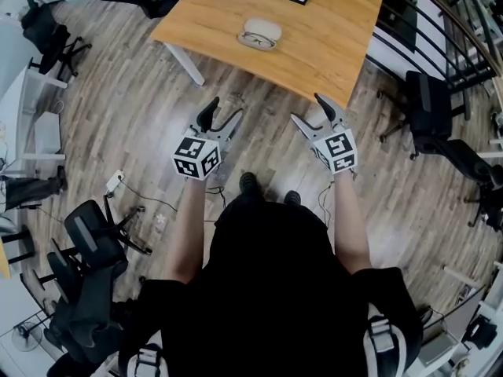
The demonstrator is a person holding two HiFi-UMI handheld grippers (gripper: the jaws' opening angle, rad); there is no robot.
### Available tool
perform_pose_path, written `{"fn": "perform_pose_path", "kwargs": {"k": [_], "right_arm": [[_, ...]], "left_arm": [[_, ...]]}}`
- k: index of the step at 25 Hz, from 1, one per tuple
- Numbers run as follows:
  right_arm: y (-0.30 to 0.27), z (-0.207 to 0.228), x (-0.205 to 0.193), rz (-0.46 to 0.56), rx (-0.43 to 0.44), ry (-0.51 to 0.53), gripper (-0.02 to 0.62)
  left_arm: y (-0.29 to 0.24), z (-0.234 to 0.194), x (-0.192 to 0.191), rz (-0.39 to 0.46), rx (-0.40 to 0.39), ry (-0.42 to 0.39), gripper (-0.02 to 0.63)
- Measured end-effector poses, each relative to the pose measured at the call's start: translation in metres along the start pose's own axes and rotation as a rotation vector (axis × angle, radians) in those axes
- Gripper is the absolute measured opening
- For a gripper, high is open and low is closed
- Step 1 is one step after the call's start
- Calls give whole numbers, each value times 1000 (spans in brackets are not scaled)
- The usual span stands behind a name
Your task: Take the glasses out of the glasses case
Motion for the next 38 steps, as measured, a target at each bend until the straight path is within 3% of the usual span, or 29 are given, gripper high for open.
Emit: {"fn": "perform_pose_path", "kwargs": {"k": [8,15,29,38], "right_arm": [[-47,-22,26,-24,-17,-22,328],[-81,-32,31,-55,-5,-20,316],[-124,41,50,-54,-7,11,299],[-156,92,43,-84,50,1,293]], "left_arm": [[3,-59,3,-34,-50,-24,288],[0,-99,3,-38,-44,-6,288],[-61,-121,32,-38,-35,-11,288],[-109,-130,46,-53,-6,15,288]]}}
Point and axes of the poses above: the fingertips, and each gripper's own axes: y backward along the fingers, z to its right, x out of its top, the point moved 3 cm from there along y, backward along the fingers, and after that the axes turned 13 degrees about -z, right-handed, at the moved point
